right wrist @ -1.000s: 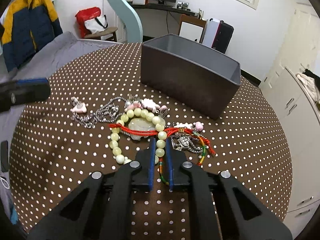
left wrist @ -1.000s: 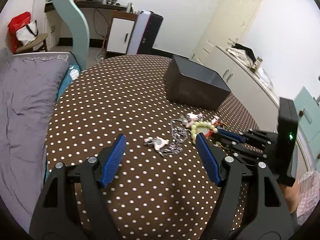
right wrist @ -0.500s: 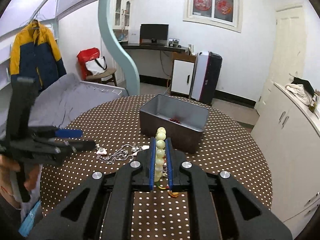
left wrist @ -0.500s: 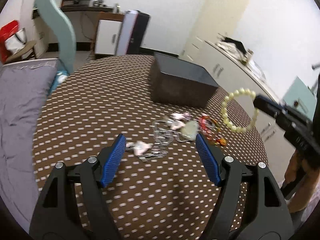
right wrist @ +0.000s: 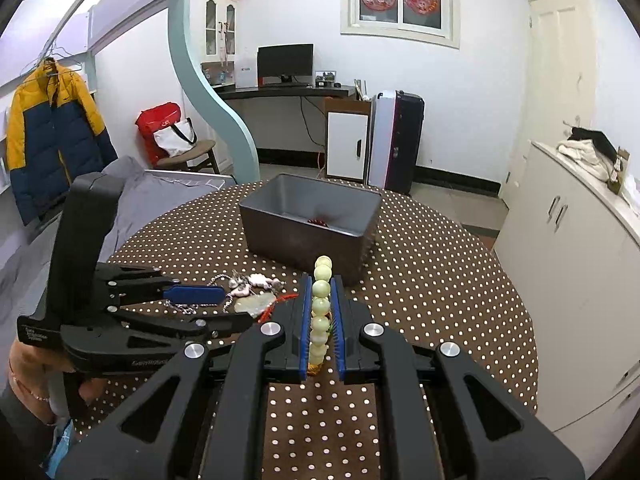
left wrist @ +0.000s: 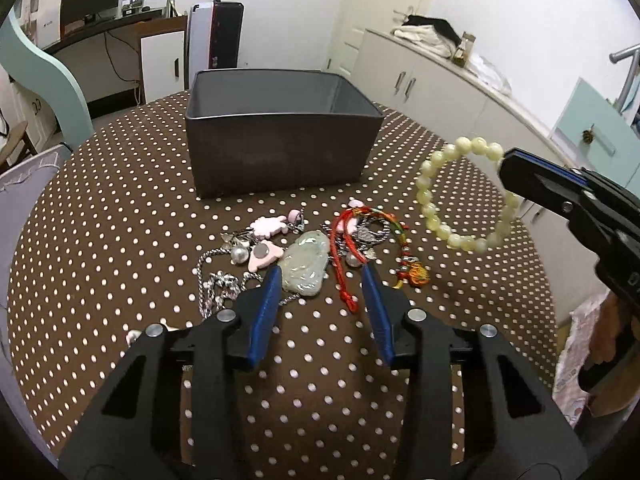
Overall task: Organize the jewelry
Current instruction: 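Grasp the pale green jade pendant with the left gripper while the right holds the bracelet, then lower jade pendant and yellow bracelet into the box, opening both grippers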
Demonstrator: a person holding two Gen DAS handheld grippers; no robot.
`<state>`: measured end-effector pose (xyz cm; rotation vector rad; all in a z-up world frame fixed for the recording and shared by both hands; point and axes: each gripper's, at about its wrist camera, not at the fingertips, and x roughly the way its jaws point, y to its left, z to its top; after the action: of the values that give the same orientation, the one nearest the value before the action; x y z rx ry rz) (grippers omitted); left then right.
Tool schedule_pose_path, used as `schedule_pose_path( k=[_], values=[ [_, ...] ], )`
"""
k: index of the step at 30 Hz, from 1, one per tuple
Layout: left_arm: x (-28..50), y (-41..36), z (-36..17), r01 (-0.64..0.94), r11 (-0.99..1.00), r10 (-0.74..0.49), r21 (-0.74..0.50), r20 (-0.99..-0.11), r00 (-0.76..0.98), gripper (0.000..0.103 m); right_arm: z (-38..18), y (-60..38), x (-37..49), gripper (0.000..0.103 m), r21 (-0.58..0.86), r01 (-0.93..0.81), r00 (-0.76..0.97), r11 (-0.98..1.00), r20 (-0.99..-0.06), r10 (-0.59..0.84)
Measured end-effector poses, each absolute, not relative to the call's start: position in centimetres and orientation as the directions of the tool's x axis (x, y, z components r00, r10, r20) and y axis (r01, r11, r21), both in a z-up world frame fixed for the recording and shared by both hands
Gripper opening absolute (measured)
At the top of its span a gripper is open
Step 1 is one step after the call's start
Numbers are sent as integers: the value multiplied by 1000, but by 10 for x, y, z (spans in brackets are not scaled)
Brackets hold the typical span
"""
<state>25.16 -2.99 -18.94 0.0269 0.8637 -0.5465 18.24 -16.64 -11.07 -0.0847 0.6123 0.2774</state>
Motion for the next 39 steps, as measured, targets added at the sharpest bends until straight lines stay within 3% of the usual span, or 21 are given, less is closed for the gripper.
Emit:
schedule_pose_path(
  k=[9, 22, 32, 39],
  values=[
    [266, -40, -202, 457, 876, -393, -153, -775, 495, 35, -116, -171, 185, 8, 32, -297, 771, 954, -582, 259],
    [274, -42, -202, 462, 873, -405, -155, -759, 510, 29, -111, -174, 189, 8, 36, -308, 768, 951, -580, 271],
    [259, -10, -159, 510, 793, -586, -334, -649, 485, 29, -90, -175, 199, 8, 46, -326, 783, 944, -547, 297],
    [291, -5, -119, 511, 794, -592, -329, -607, 530, 29, -75, -171, 238, 8, 54, -322, 799, 945, -520, 301]
  ],
)
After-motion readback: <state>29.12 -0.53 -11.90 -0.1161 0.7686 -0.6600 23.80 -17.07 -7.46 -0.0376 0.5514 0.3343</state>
